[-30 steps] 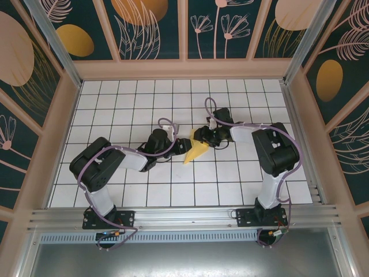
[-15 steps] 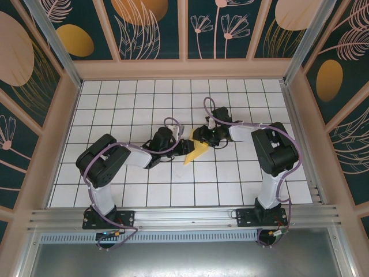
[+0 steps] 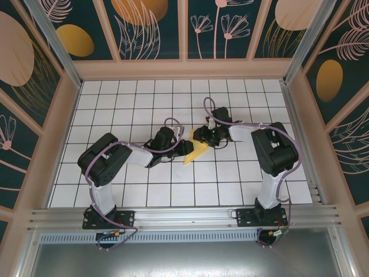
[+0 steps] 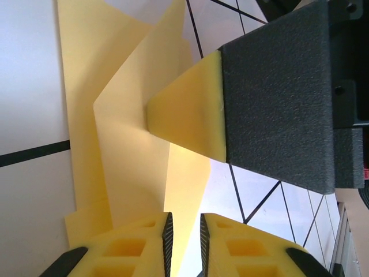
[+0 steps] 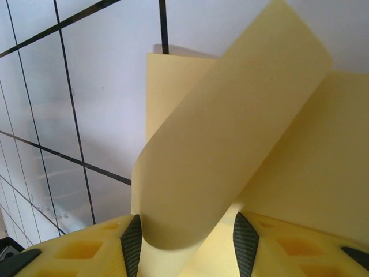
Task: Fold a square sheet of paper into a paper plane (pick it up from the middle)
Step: Fourth fold the wing at the center of the table.
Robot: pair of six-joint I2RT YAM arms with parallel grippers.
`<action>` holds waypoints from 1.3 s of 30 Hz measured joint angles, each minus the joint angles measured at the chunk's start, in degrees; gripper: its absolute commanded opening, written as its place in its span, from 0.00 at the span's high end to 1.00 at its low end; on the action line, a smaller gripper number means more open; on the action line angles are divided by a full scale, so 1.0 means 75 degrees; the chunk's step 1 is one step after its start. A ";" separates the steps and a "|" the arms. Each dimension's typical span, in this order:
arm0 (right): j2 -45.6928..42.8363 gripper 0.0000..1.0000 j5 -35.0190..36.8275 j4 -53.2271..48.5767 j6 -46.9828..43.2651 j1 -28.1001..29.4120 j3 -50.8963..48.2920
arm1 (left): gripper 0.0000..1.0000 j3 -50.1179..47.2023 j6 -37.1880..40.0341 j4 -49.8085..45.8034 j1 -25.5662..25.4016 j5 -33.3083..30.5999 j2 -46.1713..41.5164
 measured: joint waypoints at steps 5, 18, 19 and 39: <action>0.0035 0.54 0.0055 -0.0076 0.0000 0.0003 0.0041 | 0.79 0.0000 0.0003 -0.0055 0.0000 -0.0052 0.0023; 0.0280 0.58 0.0405 -0.0659 -0.0003 0.0096 0.0417 | 0.77 0.0000 -0.0003 -0.0108 0.0000 -0.0207 -0.0122; 0.0294 0.58 0.0449 -0.0697 -0.0003 0.0108 0.0440 | 0.78 0.0000 -0.0006 -0.0125 0.0000 -0.0224 -0.0204; 0.0373 0.58 0.0662 -0.0909 0.0003 0.0189 0.0606 | 0.81 0.0344 0.0003 -0.0982 -0.0093 -0.0219 -0.0070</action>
